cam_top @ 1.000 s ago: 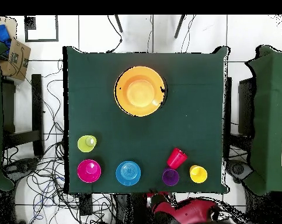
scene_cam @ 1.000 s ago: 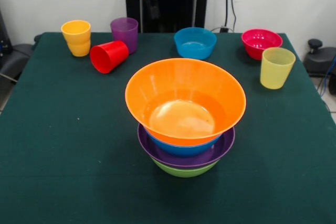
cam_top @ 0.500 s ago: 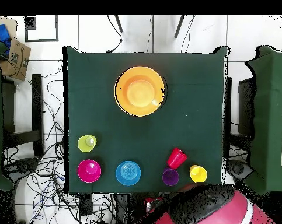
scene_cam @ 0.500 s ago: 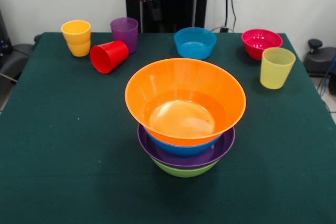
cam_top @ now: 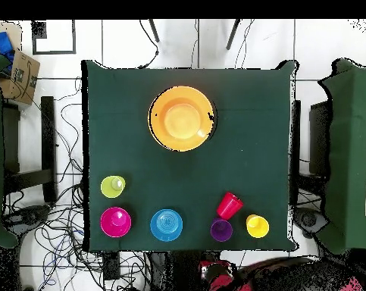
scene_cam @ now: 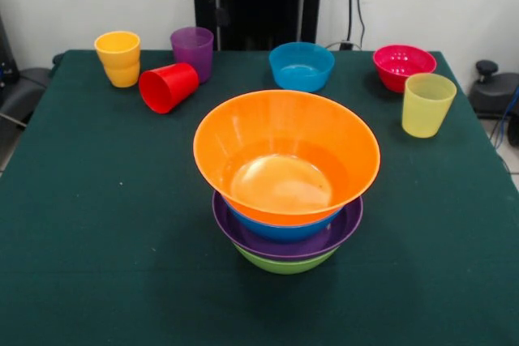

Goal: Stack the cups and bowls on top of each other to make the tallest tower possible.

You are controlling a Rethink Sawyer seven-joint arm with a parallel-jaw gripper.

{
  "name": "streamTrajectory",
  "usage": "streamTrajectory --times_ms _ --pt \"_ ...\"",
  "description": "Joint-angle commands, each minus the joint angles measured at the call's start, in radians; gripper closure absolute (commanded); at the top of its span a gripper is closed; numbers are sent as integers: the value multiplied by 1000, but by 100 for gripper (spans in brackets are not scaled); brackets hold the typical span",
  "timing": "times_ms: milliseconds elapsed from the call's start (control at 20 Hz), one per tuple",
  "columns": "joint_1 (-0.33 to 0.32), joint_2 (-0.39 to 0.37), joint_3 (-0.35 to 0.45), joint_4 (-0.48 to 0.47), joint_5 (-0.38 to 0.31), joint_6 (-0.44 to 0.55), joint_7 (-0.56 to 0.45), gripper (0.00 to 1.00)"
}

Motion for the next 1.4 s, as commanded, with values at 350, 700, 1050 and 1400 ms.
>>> streamTrajectory --times_ms 350,700,1050,1400 --pt "-119 -115 266 -25 -47 249 15 100" --pt "-191 -117 336 -40 -57 309 -27 100" --pt "-273 -95 416 -63 -59 373 -73 100" --pt "-238 -48 389 -113 -81 333 -36 100"
